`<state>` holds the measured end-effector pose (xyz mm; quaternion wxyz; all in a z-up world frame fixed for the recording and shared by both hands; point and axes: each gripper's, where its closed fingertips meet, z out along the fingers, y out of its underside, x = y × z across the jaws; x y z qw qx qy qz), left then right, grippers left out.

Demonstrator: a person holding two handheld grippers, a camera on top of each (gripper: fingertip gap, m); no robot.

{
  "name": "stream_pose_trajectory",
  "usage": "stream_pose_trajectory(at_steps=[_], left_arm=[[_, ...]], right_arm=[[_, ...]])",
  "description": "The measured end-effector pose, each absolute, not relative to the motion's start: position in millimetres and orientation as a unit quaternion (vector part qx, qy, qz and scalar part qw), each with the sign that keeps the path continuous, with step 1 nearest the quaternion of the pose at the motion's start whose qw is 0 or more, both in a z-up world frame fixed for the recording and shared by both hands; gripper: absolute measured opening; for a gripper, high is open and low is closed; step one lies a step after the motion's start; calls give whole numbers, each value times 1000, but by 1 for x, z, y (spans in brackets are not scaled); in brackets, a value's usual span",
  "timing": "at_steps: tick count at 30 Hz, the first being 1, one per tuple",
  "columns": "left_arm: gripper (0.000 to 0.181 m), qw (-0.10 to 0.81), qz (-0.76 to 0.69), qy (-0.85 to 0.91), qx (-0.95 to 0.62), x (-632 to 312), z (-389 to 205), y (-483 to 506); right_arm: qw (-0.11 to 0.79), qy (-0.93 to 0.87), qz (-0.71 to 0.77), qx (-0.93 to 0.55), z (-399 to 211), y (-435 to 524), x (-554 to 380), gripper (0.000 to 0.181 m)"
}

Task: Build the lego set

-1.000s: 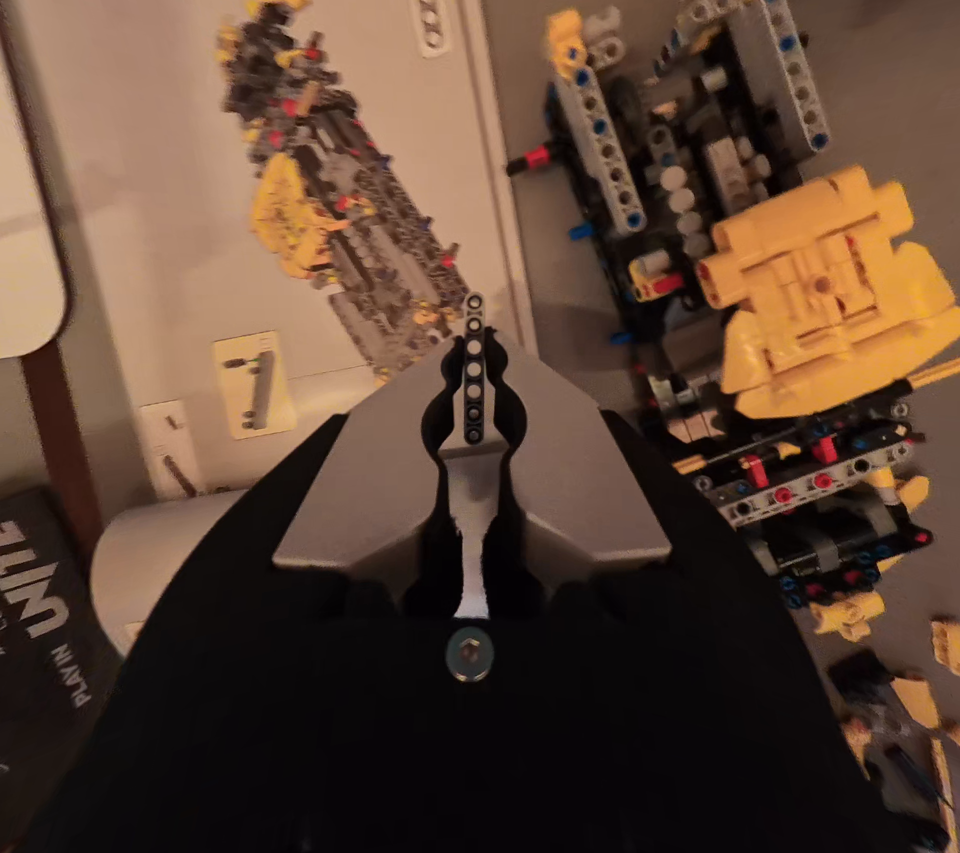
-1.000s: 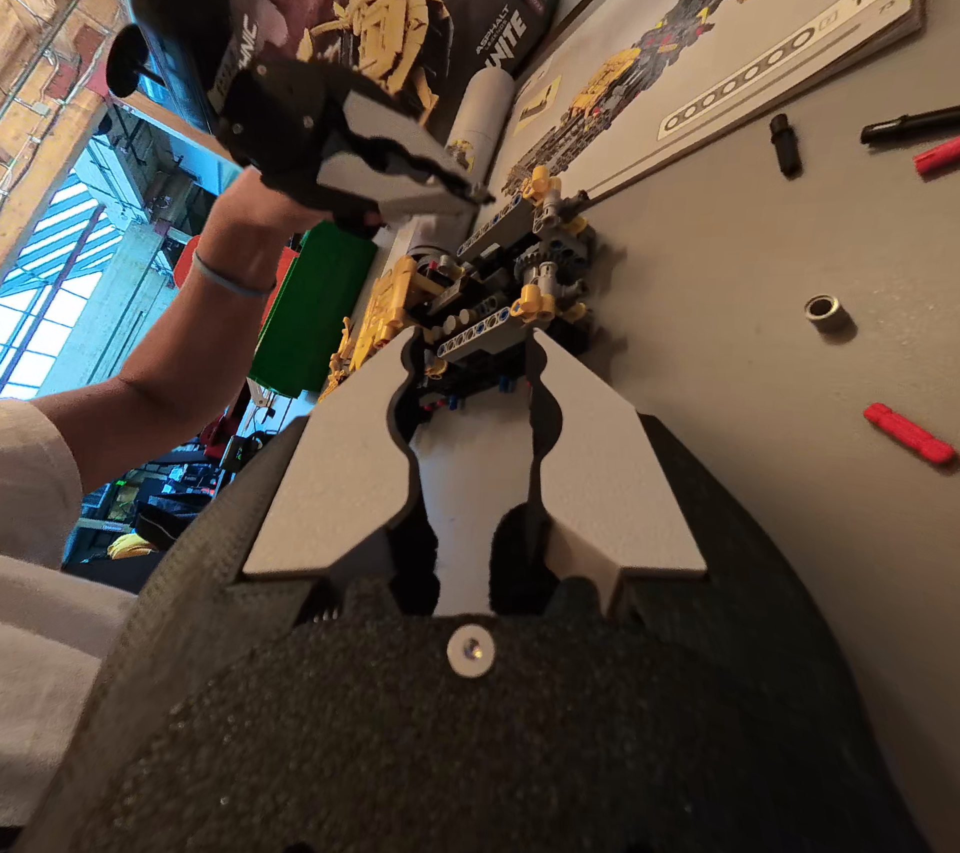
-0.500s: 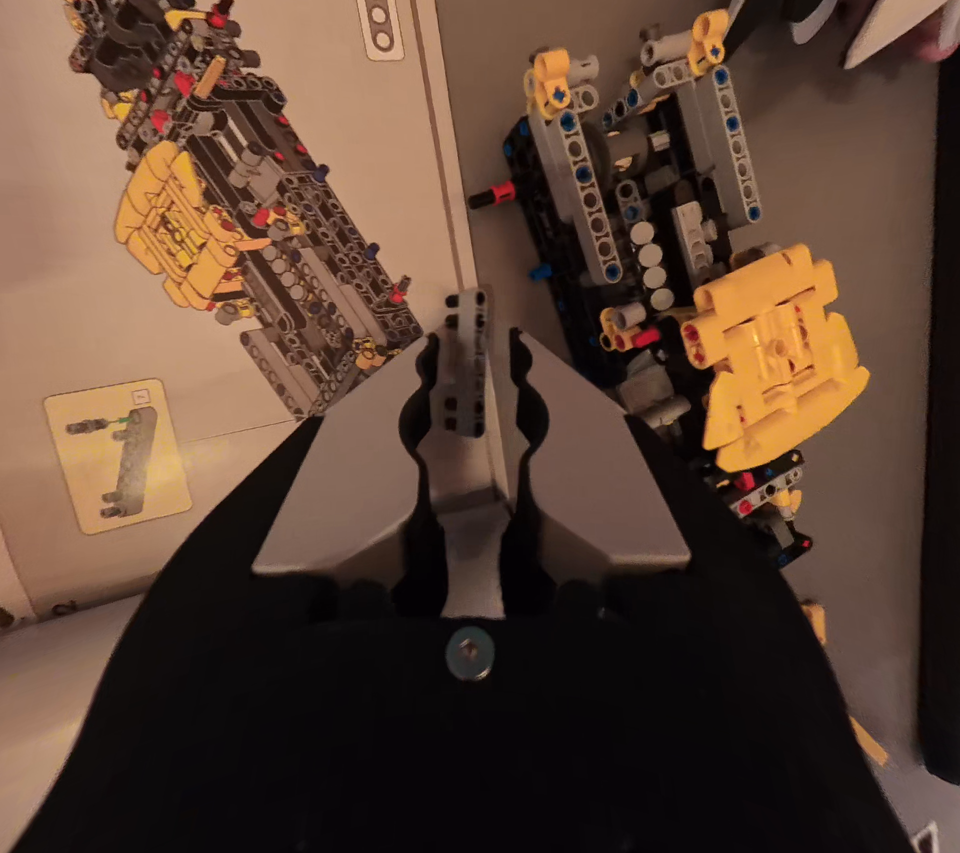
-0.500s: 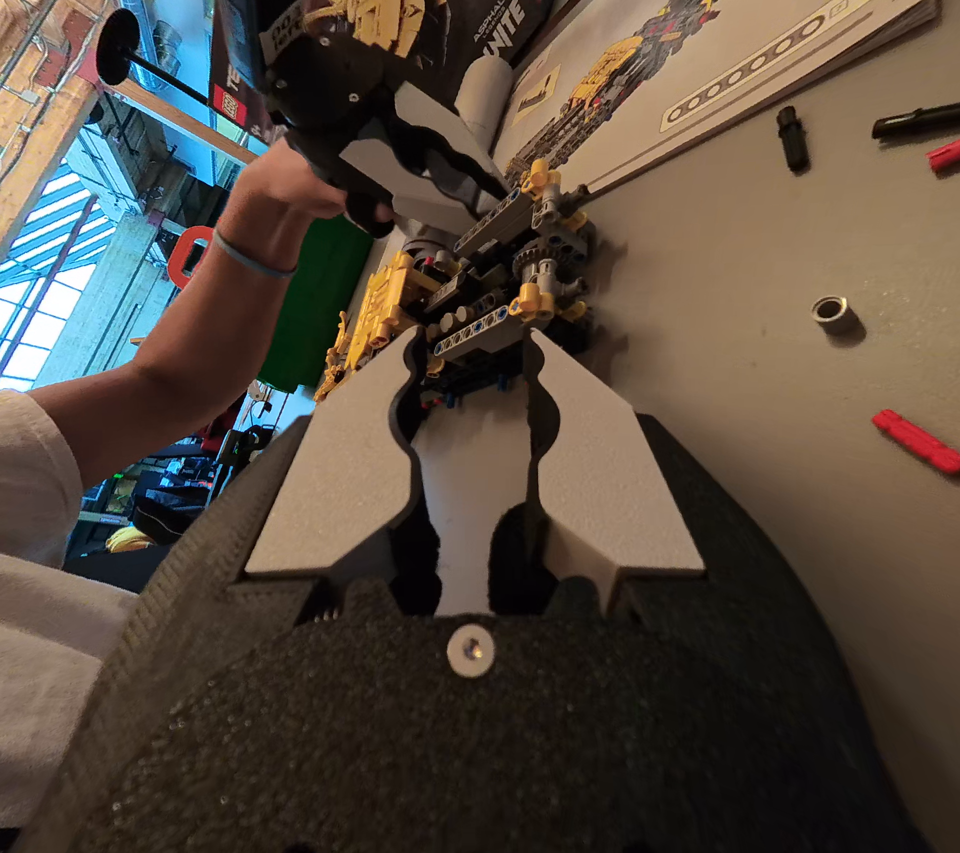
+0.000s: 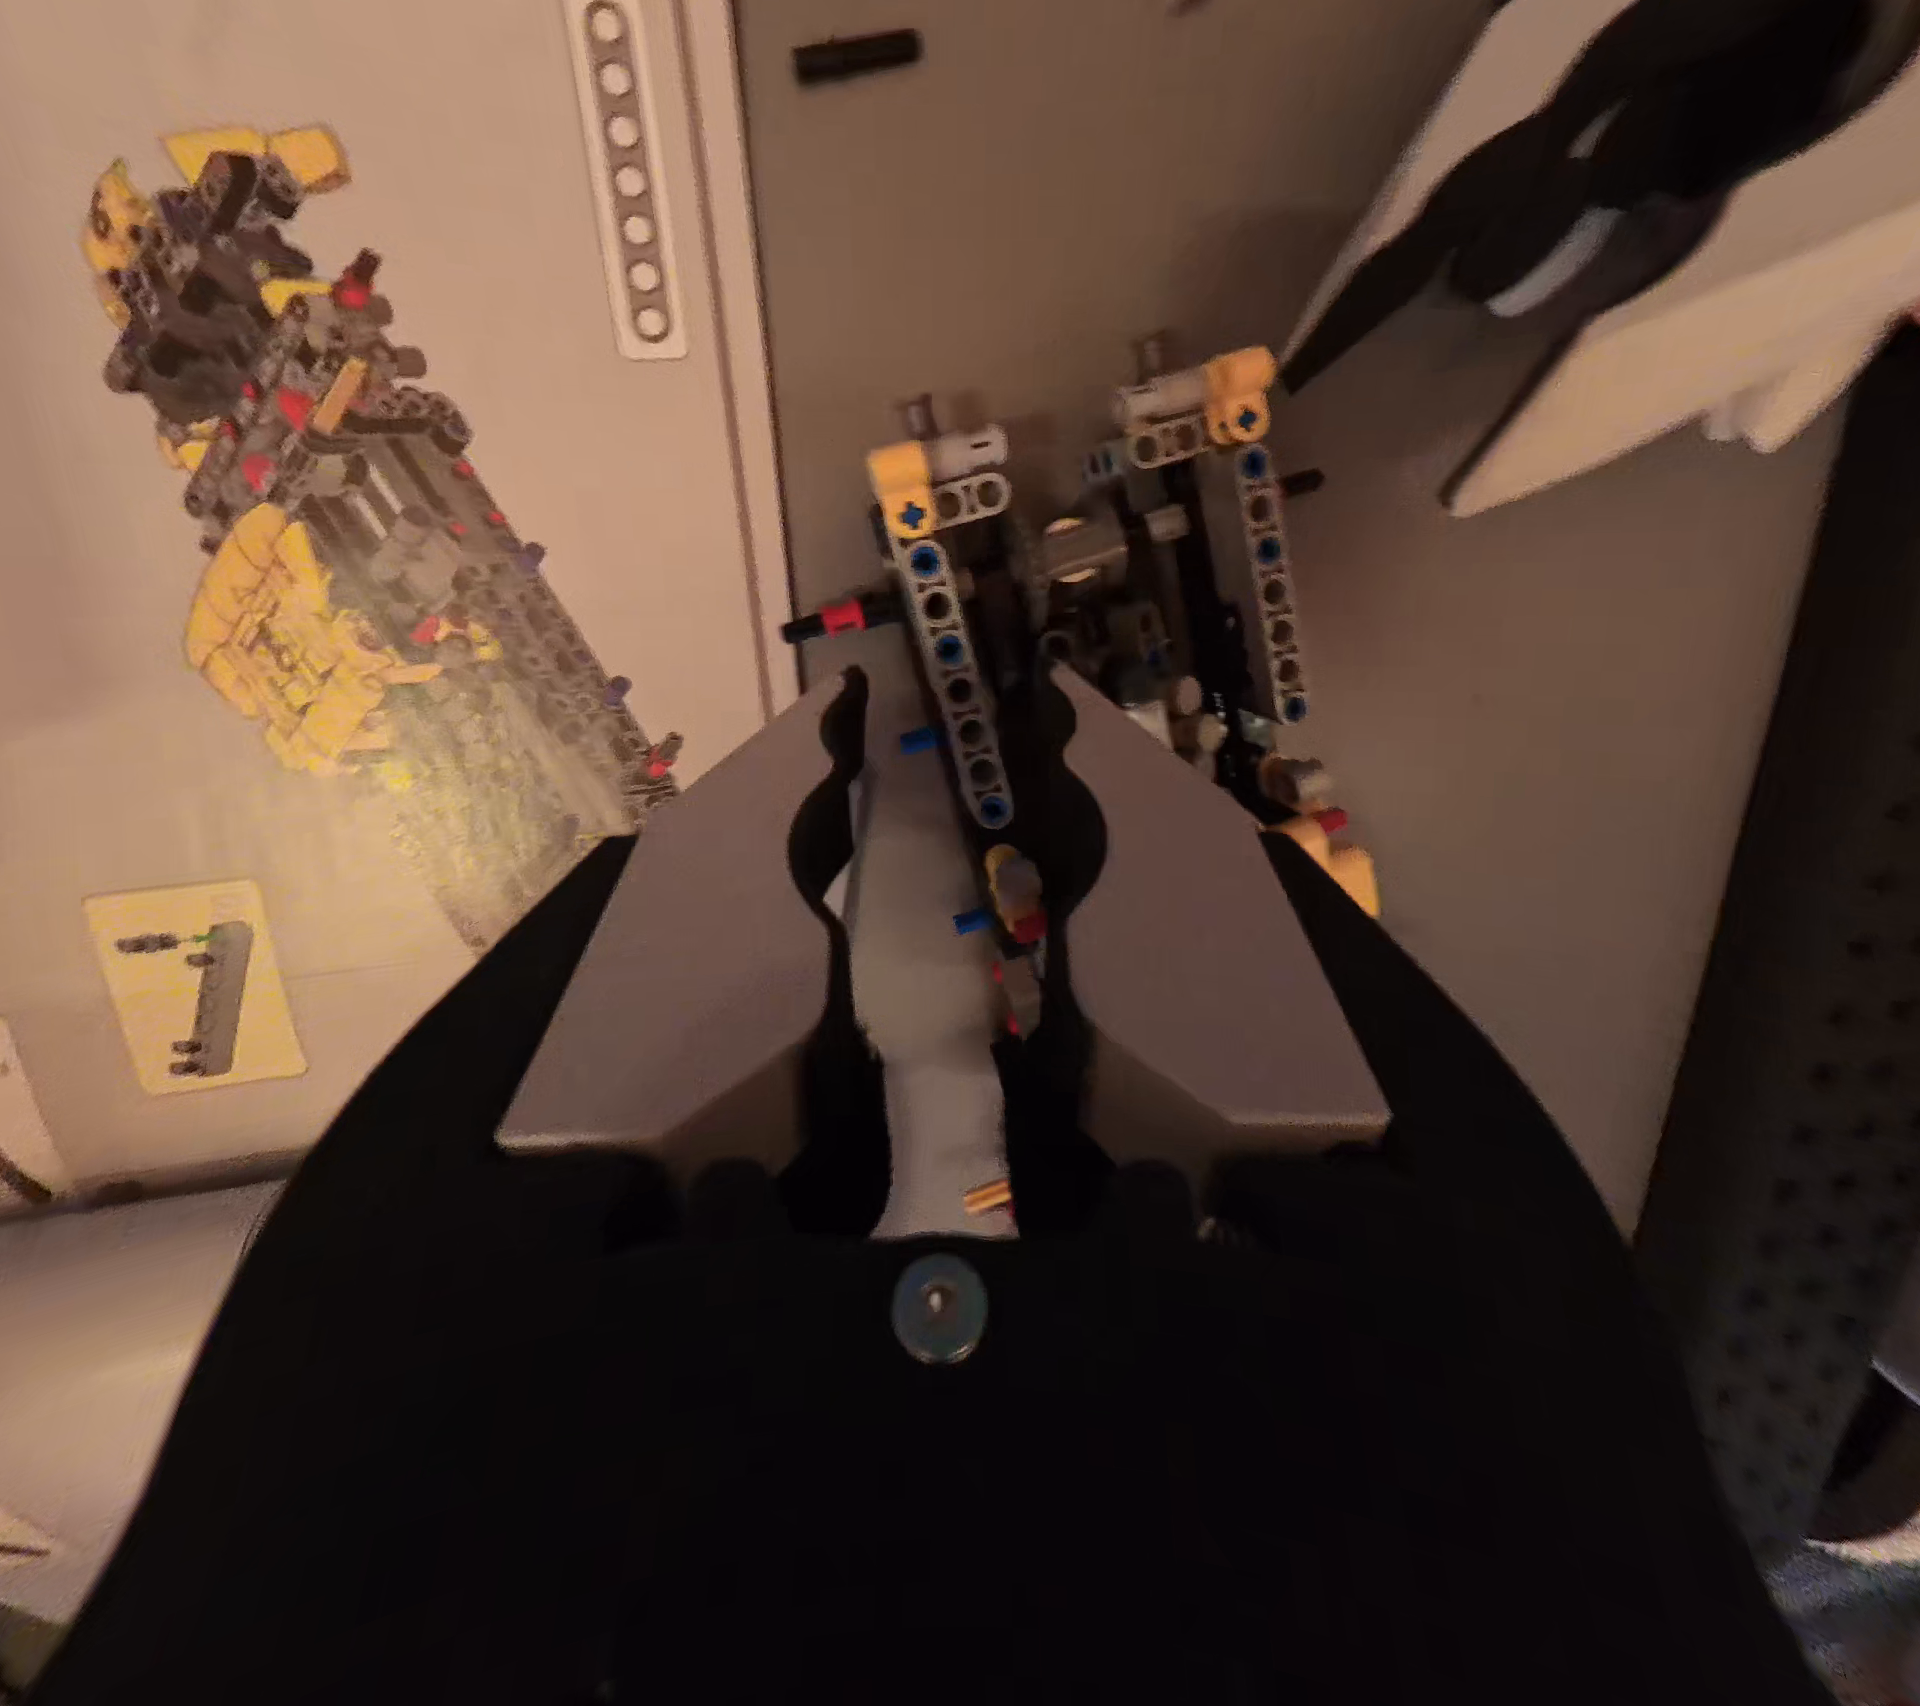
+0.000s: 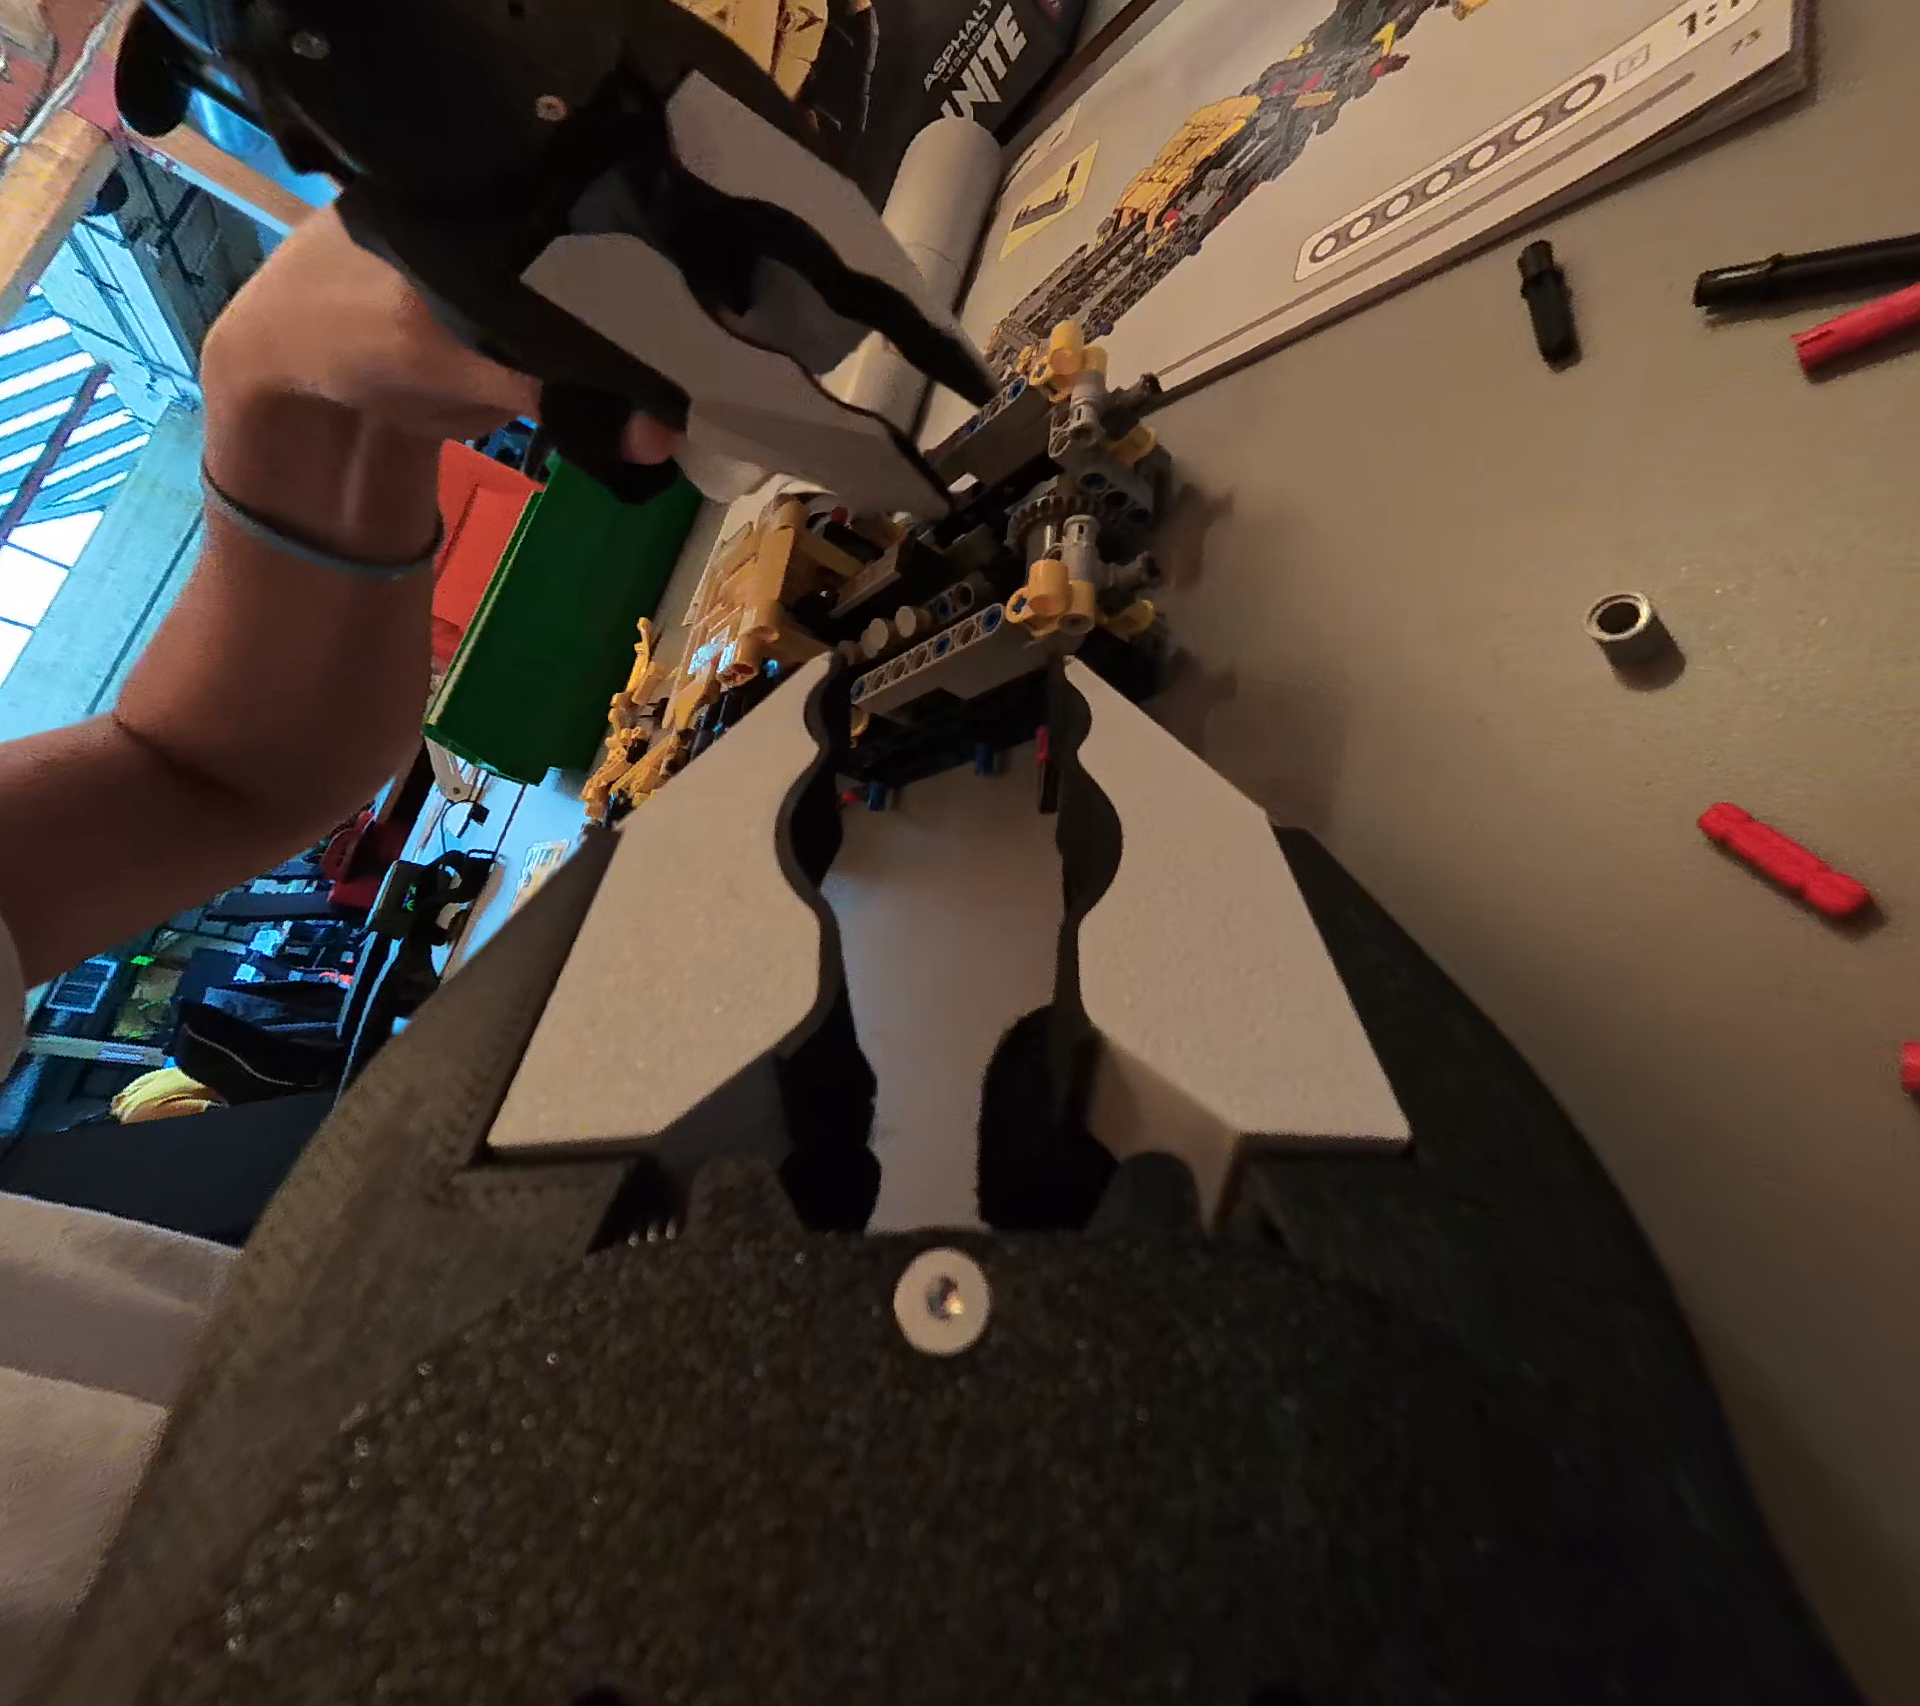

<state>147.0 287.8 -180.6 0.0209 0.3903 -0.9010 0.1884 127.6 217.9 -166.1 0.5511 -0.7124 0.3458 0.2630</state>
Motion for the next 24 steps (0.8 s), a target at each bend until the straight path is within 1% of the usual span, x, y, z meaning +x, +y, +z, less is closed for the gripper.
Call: stream_pose_trajectory(at_steps=[2,4,5,8,9,12,13,14,15,16,18,19,20,21,23,24], left_arm=[[29,24,178,-897,405,150,-185,291],[12,46,168,-896,409,145,-191,288],[11,47,164,-896,409,144,-192,287],[9,12,140,-911,388,143,-189,291],[9,1,147,-911,385,143,-184,290],[9,-17,207,-893,398,139,-155,282],[9,-32,223,-887,403,138,-144,283],[8,-47,237,-881,407,137,-133,284],[8,-59,254,-874,410,135,-121,283],[7,-67,275,-868,409,132,-110,281],[7,-73,320,-854,404,125,-88,277],[7,-85,337,-846,405,123,-80,278],[7,-103,351,-839,402,122,-72,280],[7,-114,370,-833,394,119,-64,280],[7,-112,417,-813,390,112,-49,278],[7,-114,440,-804,383,107,-42,276]], right_arm=[[554,349,256,-711,-165,216,130,37],[560,356,248,-706,-164,213,134,40],[563,360,242,-704,-164,211,136,42],[563,367,223,-706,-165,210,139,59],[561,367,221,-708,-166,211,139,68],[570,357,239,-700,-161,220,131,89],[577,346,257,-694,-157,226,124,94],[590,328,281,-682,-148,233,116,95],[608,313,300,-665,-135,238,108,95],[636,293,318,-640,-118,242,102,89],[681,237,353,-597,-83,244,89,72],[695,211,360,-585,-69,242,84,67],[708,187,363,-577,-56,239,80,64],[715,171,354,-578,-47,237,77,65],[725,118,346,-584,-32,234,65,62],[728,97,343,-585,-26,233,62,58]])
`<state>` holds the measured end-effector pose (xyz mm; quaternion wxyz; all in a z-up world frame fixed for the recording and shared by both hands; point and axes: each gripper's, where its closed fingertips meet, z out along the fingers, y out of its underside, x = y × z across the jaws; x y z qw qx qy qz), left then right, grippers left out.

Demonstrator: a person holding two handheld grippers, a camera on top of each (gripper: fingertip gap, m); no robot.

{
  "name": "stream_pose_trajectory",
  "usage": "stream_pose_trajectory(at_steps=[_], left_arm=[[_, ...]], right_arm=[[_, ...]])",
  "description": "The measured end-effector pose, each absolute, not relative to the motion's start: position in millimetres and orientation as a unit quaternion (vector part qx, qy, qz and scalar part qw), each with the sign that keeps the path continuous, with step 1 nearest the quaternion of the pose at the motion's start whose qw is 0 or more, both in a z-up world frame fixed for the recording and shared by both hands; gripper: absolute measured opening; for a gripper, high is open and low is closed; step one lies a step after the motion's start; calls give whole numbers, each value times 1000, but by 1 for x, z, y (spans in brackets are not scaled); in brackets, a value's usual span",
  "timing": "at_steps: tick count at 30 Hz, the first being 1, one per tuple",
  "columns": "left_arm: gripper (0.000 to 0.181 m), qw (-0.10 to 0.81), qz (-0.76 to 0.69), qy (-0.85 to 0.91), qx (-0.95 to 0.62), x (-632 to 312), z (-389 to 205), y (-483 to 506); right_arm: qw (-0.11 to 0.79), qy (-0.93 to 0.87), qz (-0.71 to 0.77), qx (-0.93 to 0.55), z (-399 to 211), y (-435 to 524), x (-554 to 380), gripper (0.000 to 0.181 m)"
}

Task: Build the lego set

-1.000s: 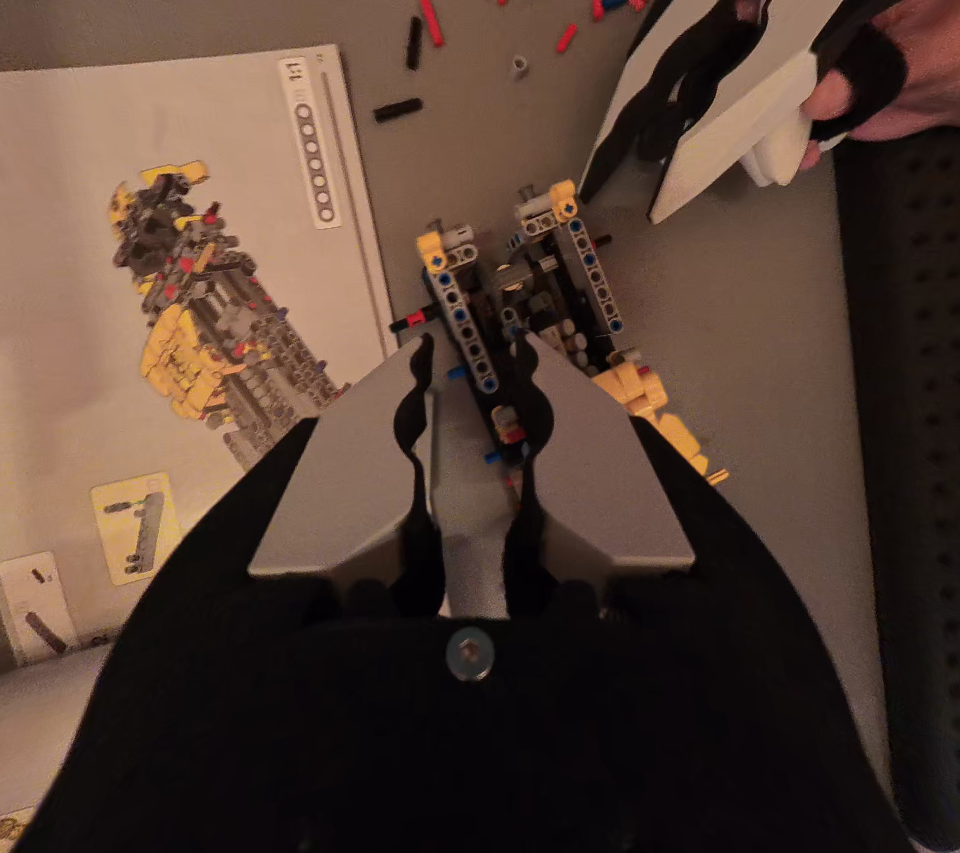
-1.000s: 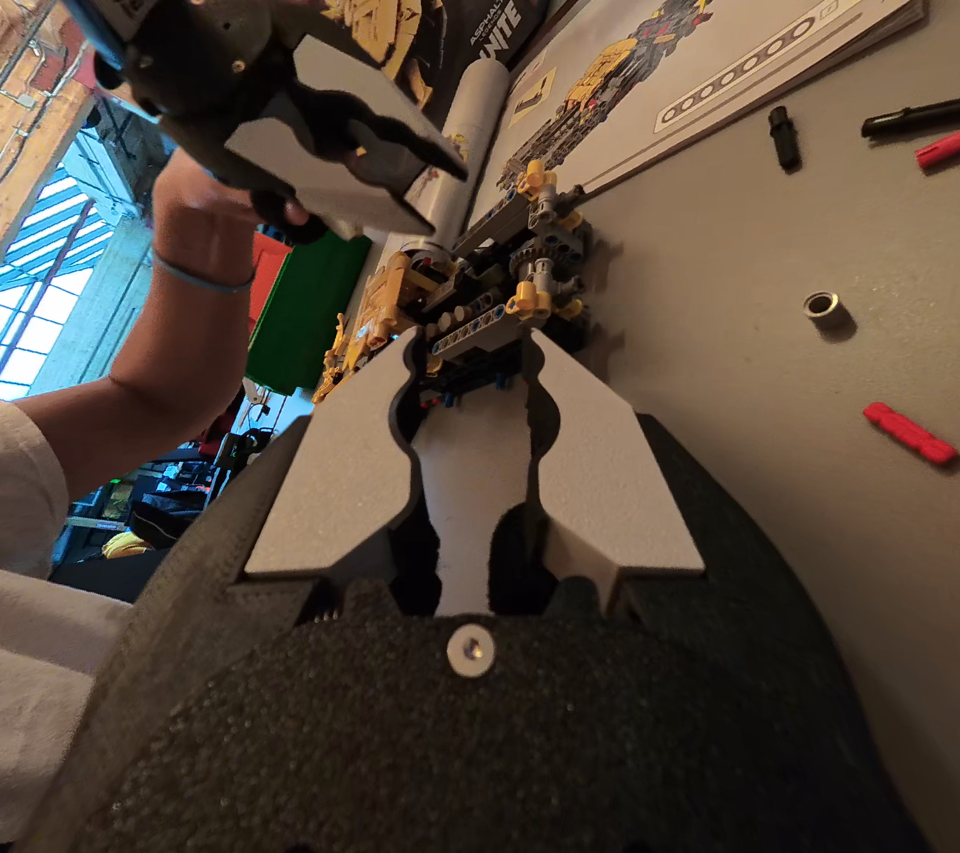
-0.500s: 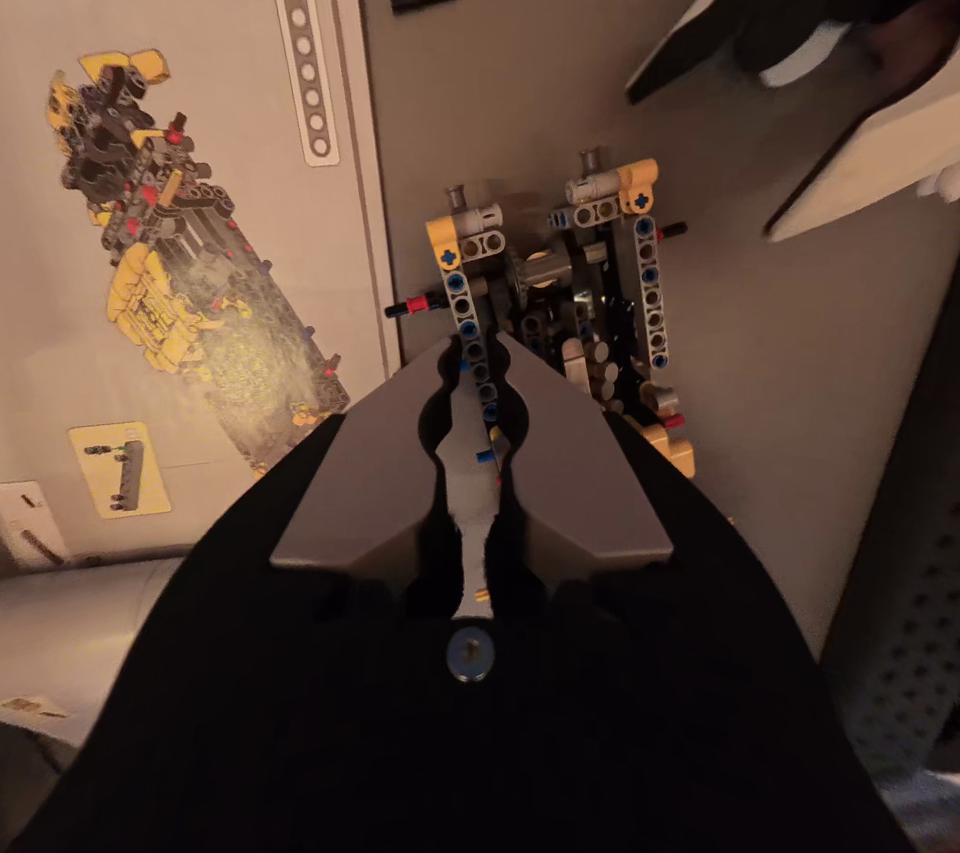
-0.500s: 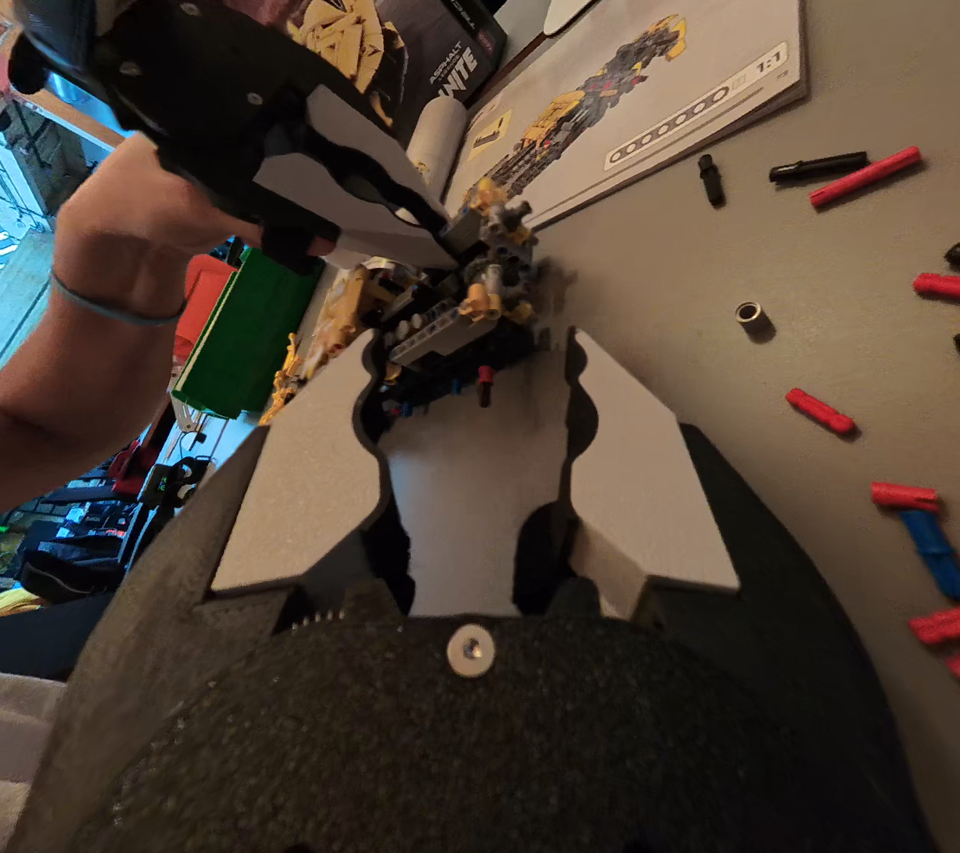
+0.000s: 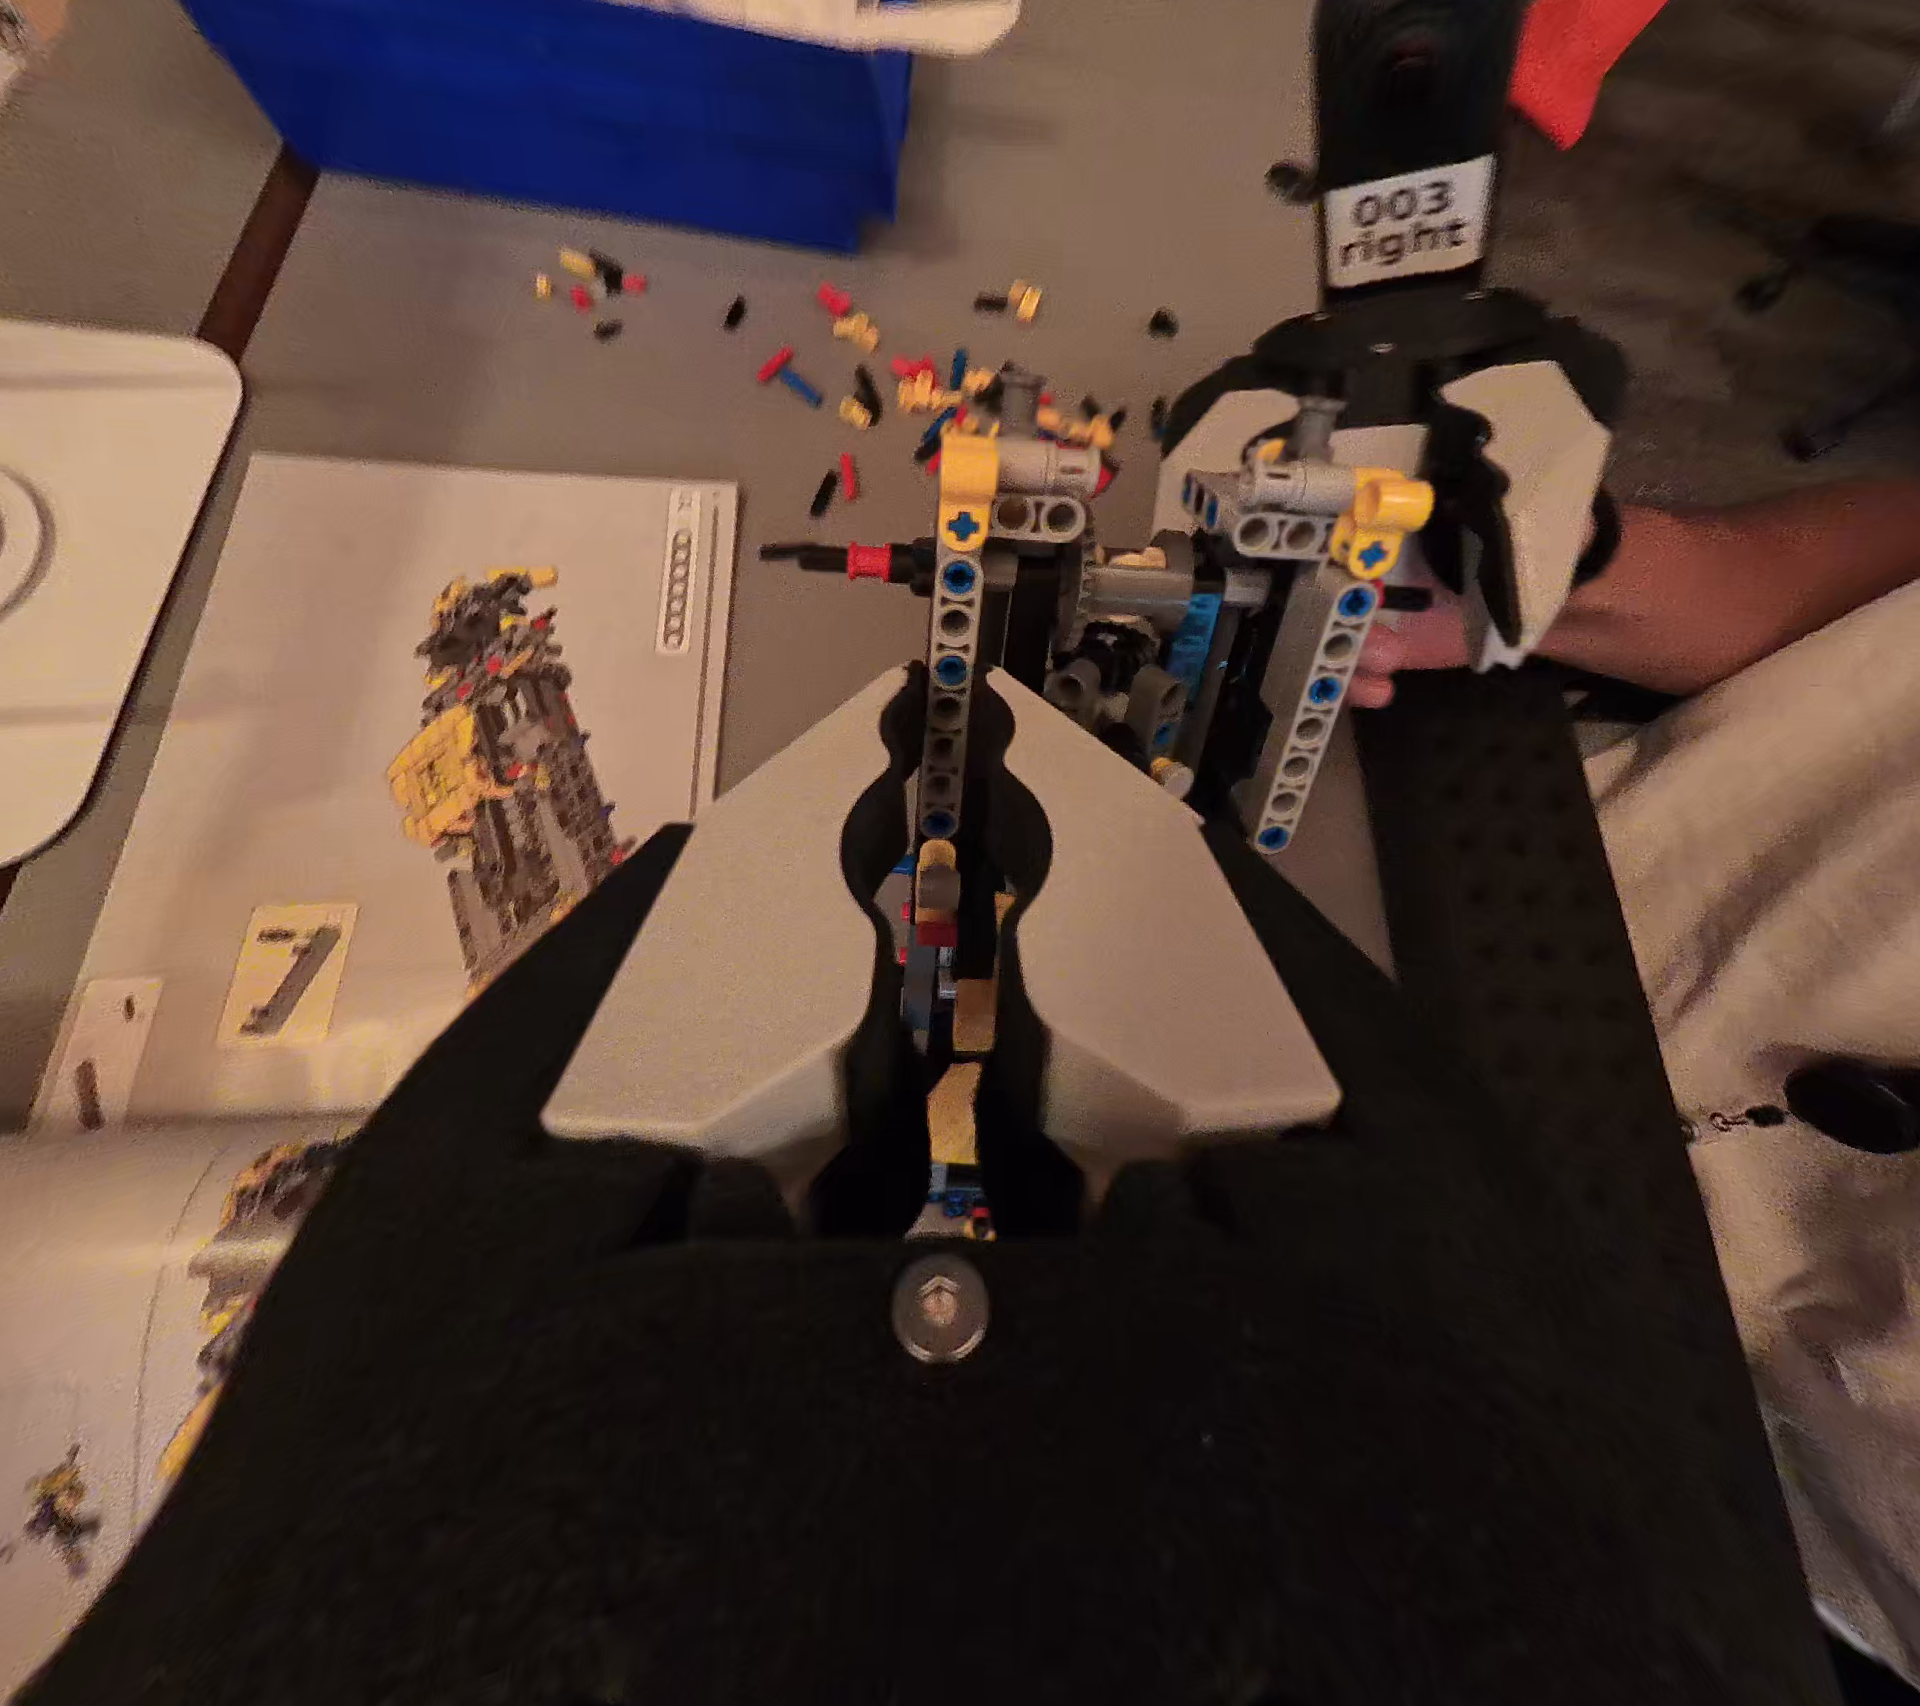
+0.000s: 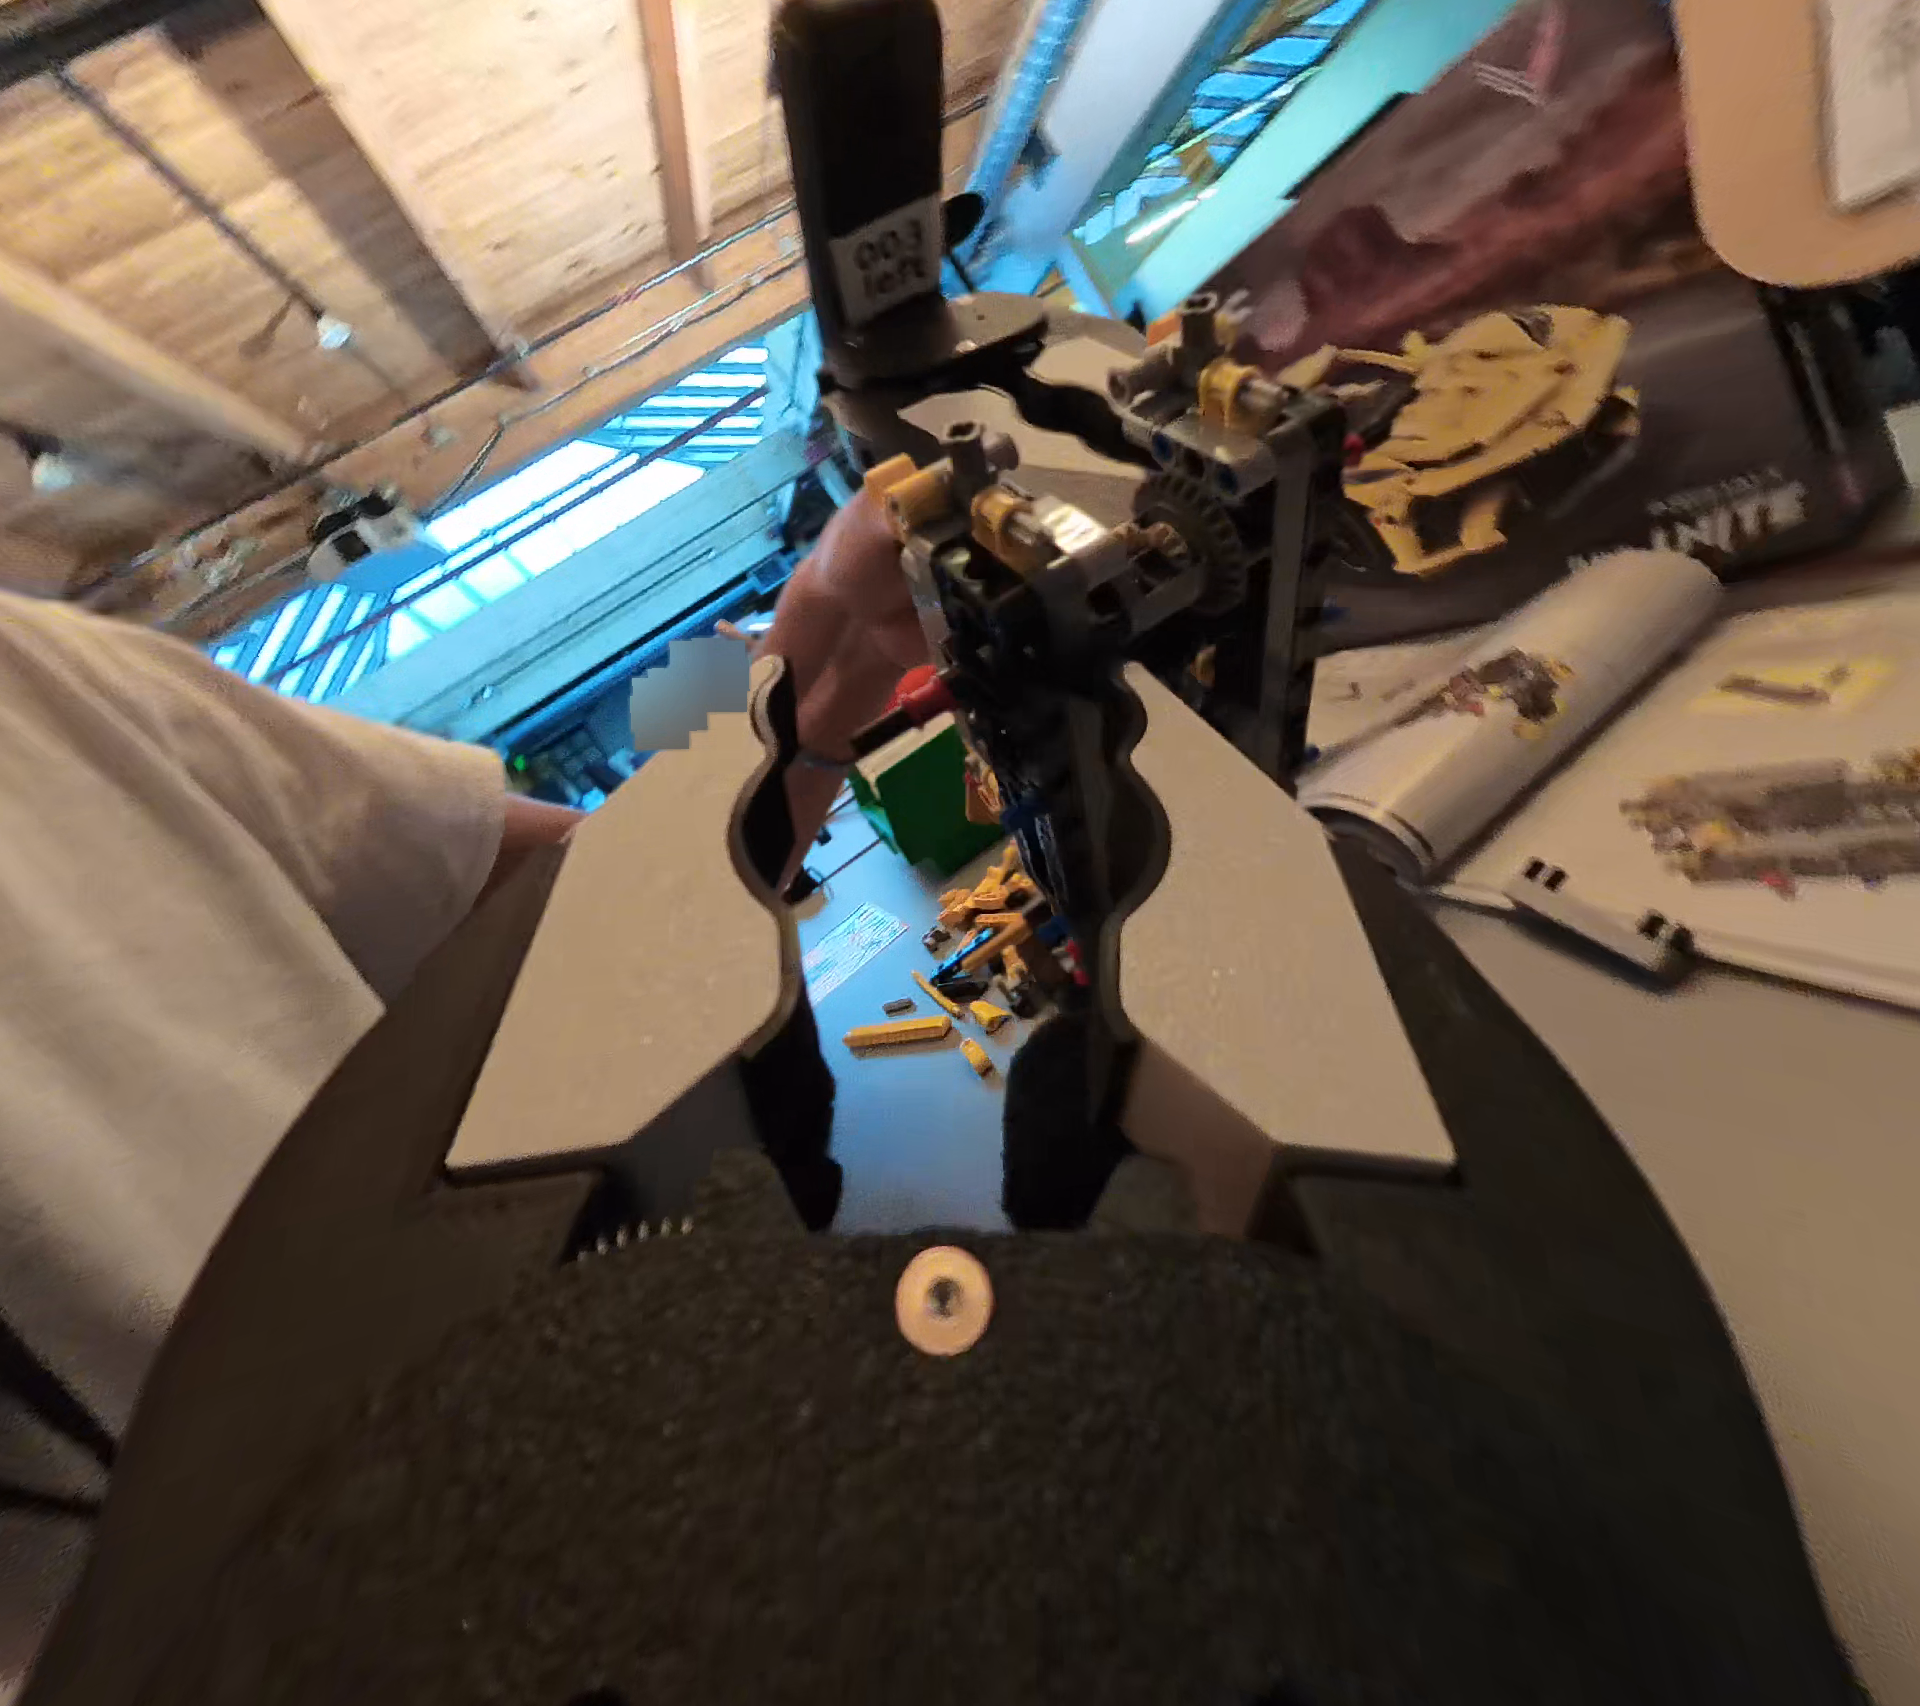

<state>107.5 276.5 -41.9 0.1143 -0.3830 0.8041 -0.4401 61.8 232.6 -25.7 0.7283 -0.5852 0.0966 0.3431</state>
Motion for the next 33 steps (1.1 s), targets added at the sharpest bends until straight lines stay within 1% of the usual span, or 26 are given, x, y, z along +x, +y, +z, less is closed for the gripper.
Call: stream_pose_trajectory(at_steps=[2,3,5,6,9,11,13,14,16,18,20,23,25,27,28,30,33], left_arm=[[7,117,-486,783,-370,100,-30,275],[7,117,-507,773,-364,97,-26,274],[7,119,-543,751,-356,92,-20,273],[7,121,-562,741,-347,89,-18,272],[7,115,-605,714,-333,80,-14,268],[7,129,-615,703,-333,79,-13,270],[7,138,-621,691,-344,80,-13,274],[7,141,-627,684,-346,80,-13,277],[8,134,-643,668,-350,78,-12,281],[8,139,-650,658,-354,78,-12,287],[7,149,-652,651,-359,78,-13,293],[8,142,-665,648,-342,72,-11,291],[8,145,-665,651,-336,70,-10,288],[8,149,-660,655,-337,70,-10,285],[8,154,-657,657,-337,71,-10,284],[7,167,-653,653,-346,73,-10,285],[8,157,-661,644,-352,74,-10,283]], right_arm=[[736,42,348,-579,-12,229,55,56],[742,19,342,-577,-8,228,54,52],[751,-30,319,-577,-1,225,51,53],[761,-52,293,-576,1,224,54,56],[795,-42,252,-549,10,224,75,70],[773,-79,265,-570,4,231,67,78],[731,-115,276,-614,-9,245,50,98],[732,-122,257,-620,-12,250,48,100],[757,-120,228,-600,-10,255,50,96],[758,-133,229,-595,-13,258,46,96],[746,-128,226,-614,-20,267,51,99],[726,-123,273,-619,-17,277,50,111],[717,-142,300,-613,-12,280,42,106],[710,-163,300,-616,-10,284,35,89],[714,-165,296,-613,-8,285,35,85],[711,-165,307,-610,-7,285,38,85],[709,-154,319,-610,-7,283,39,85]])
